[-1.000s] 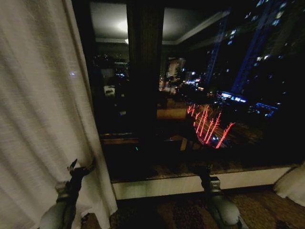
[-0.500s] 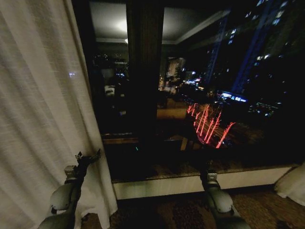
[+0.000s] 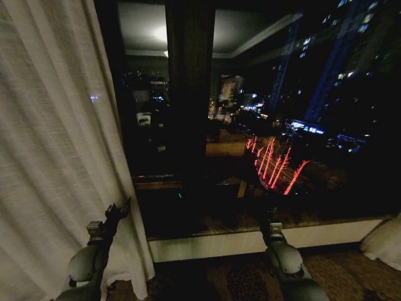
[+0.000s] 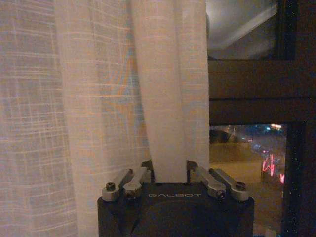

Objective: Open the curtains by pulling them apart, changing their state from closed to fully open.

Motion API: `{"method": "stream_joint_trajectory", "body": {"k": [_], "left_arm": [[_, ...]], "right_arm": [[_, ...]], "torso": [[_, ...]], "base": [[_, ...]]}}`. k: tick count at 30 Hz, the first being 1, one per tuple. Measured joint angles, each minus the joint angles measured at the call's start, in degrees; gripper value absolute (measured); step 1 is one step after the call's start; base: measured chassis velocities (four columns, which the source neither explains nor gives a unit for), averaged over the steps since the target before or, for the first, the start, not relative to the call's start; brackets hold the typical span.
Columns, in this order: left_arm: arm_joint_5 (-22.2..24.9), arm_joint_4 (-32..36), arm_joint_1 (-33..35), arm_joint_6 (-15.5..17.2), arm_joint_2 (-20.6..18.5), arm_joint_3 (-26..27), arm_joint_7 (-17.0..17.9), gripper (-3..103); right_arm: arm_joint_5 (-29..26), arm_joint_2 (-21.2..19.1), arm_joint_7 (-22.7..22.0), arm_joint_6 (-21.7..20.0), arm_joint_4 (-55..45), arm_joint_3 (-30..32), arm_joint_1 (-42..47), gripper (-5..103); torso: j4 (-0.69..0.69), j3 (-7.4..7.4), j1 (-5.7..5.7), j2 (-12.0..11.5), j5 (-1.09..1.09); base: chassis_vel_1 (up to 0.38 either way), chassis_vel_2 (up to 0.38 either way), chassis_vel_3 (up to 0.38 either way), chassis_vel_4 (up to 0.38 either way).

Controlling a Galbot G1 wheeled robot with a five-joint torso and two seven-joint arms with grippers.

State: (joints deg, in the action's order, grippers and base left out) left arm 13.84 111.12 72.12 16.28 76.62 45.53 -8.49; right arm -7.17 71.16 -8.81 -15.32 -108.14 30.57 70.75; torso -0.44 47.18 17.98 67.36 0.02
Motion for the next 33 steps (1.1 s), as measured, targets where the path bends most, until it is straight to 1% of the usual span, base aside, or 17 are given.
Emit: {"method": "stream_joint_trajectory", "body": {"k": [2, 3, 6, 8, 9, 10, 15, 18, 26, 33], "left_arm": [[0.03, 0.61, 0.71, 0.09, 0.00, 0.20, -0.02, 23], [0.03, 0.61, 0.71, 0.09, 0.00, 0.20, -0.02, 23], [0.05, 1.32, 1.56, 0.10, -0.03, 0.49, -0.02, 6], [0.08, 1.49, 1.75, 0.10, -0.04, 0.58, -0.02, 6], [0.11, 1.64, 1.94, 0.09, -0.06, 0.67, -0.02, 3], [0.16, 1.86, 2.19, 0.08, -0.09, 0.79, -0.02, 1], [0.27, 2.57, 3.02, 0.01, -0.12, 1.03, -0.11, 0], [0.27, 3.04, 3.68, -0.18, 0.08, 1.19, -0.20, 0], [0.24, 3.94, 4.78, -0.47, 0.81, 1.28, -0.25, 0], [0.08, 5.05, 6.15, -1.16, 1.52, 1.92, -0.37, 0]], "right_arm": [[-0.02, 0.33, -0.02, 0.09, -0.21, -0.12, 0.02, 100], [-0.02, 0.33, -0.02, 0.09, -0.21, -0.12, 0.02, 100], [-0.03, 0.42, -0.19, 0.13, -0.70, -0.13, -0.11, 100], [0.01, 0.42, -0.24, 0.14, -0.85, -0.13, -0.11, 100], [0.06, 0.42, -0.27, 0.13, -1.00, -0.10, -0.09, 100], [0.21, 0.42, -0.29, 0.14, -1.23, -0.01, 0.07, 100], [1.47, 0.43, -0.27, 0.17, -2.13, 0.23, 0.98, 100], [3.86, 0.72, 0.14, 0.89, -3.12, 0.32, 1.88, 100], [4.63, 0.81, 0.66, 1.46, -4.69, 0.25, 3.00, 100], [4.96, 0.78, 1.22, 1.48, -5.94, -0.06, 4.35, 100]], "torso": [[0.00, 0.00, 0.00, 0.00, 0.00], [0.00, 0.00, 0.00, 0.00, 0.00], [0.00, 0.00, 0.00, 0.00, -0.01], [0.00, 0.00, 0.00, 0.00, 0.00], [0.00, 0.00, 0.00, 0.00, 0.00], [0.00, 0.00, 0.00, 0.00, -0.01], [0.00, 0.00, 0.00, 0.00, 0.00], [0.00, 0.00, 0.00, 0.00, 0.00], [0.00, 0.00, 0.00, 0.00, 0.00], [0.00, 0.00, 0.00, 0.00, 0.01]], "base": [[0.000, 0.000, 0.000, 0.000], [0.000, 0.000, 0.000, 0.000], [0.000, 0.000, 0.000, 0.000], [0.000, 0.000, 0.000, 0.000], [0.000, 0.000, 0.000, 0.000], [0.000, 0.000, 0.000, 0.000], [0.000, 0.000, 0.000, 0.000], [0.000, 0.000, 0.000, 0.000], [0.007, 0.005, -0.006, -0.007], [0.160, 0.135, -0.143, -0.152]]}}
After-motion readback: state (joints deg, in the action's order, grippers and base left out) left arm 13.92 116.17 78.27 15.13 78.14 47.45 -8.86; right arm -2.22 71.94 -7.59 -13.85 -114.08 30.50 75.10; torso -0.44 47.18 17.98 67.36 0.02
